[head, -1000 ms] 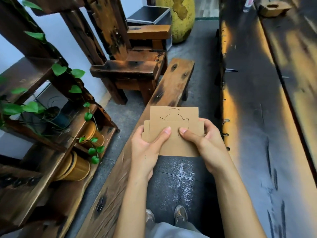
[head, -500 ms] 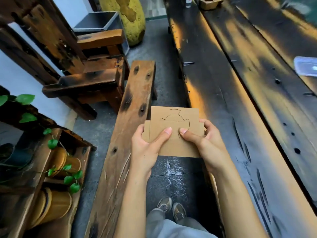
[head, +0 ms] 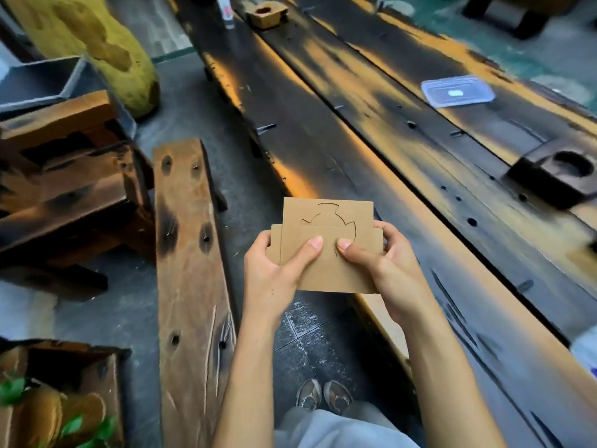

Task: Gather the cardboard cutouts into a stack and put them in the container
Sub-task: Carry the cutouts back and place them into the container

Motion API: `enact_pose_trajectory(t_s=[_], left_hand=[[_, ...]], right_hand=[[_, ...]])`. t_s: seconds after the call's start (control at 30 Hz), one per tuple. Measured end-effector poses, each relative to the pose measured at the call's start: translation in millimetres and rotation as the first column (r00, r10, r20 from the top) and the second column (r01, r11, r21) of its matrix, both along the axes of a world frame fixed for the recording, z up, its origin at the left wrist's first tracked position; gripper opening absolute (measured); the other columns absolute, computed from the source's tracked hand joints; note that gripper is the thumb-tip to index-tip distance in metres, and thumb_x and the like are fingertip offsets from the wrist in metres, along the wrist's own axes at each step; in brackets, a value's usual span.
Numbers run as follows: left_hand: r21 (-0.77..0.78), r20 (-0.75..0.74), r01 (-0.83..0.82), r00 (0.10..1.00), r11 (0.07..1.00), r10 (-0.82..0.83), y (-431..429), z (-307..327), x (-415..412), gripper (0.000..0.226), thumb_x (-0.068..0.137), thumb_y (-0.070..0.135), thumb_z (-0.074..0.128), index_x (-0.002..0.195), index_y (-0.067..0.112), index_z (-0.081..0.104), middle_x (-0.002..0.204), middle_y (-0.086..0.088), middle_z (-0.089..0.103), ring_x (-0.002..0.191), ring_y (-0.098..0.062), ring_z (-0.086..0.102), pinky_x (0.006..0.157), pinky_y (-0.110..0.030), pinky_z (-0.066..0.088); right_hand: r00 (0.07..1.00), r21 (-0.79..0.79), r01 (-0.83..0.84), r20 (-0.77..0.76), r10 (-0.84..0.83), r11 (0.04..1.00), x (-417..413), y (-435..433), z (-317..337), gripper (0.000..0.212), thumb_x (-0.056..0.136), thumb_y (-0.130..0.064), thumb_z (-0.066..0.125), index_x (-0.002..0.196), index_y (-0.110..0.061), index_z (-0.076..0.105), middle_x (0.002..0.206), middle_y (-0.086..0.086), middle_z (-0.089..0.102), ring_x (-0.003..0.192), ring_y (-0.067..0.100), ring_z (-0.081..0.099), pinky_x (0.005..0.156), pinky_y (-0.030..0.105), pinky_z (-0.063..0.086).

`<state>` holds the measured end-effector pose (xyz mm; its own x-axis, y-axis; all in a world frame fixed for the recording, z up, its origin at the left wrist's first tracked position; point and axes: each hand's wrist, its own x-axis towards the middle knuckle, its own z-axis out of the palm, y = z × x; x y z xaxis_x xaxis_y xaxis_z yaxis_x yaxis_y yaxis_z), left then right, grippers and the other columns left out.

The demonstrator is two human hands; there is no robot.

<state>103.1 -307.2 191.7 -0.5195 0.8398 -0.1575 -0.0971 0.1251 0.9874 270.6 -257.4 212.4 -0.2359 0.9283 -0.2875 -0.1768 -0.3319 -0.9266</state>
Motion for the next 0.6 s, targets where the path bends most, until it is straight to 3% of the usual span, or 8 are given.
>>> enact_pose_trajectory(t_s=[0.3,0.47,0.6], left_hand=[[0.008,0.002,0.22,0.975,0.975,-0.22,18.7,-1.6,13.3,0.045,0.067,0.047,0.095,0.1,0.023,0.076,0.099,0.002,0.083,0.092,-0.014,0.08,0.073,-0.024,0.061],[0.024,0.01,0.375,0.927,0.927,-0.375,23.0,-0.9,27.7,0.035,0.069,0.044,0.093,0.099,0.033,0.078,0.101,0.004,0.083,0.094,-0.012,0.08,0.074,-0.023,0.061],[0.02,0.01,0.457,0.889,0.889,-0.457,23.6,-4.2,38.6,0.039,0.07,0.043,0.093,0.104,0.028,0.078,0.103,0.004,0.083,0.097,-0.014,0.08,0.082,-0.032,0.064]], right_hand=[[0.974,-0.009,0.227,-0.005,-0.227,0.974,20.1,-18.1,0.2,0.068,0.067,-0.019,0.083,0.127,-0.008,0.055,0.105,0.004,0.08,0.091,0.016,0.078,0.067,0.024,0.06],[0.937,0.002,0.347,0.037,-0.347,0.938,34.7,-34.8,-4.3,0.067,0.067,-0.023,0.085,0.127,-0.011,0.057,0.105,0.003,0.08,0.093,0.018,0.078,0.071,0.029,0.062],[0.9,0.008,0.432,0.058,-0.432,0.902,44.5,-48.6,-9.0,0.067,0.067,-0.025,0.085,0.127,-0.013,0.057,0.109,0.004,0.079,0.099,0.021,0.077,0.079,0.035,0.062]])
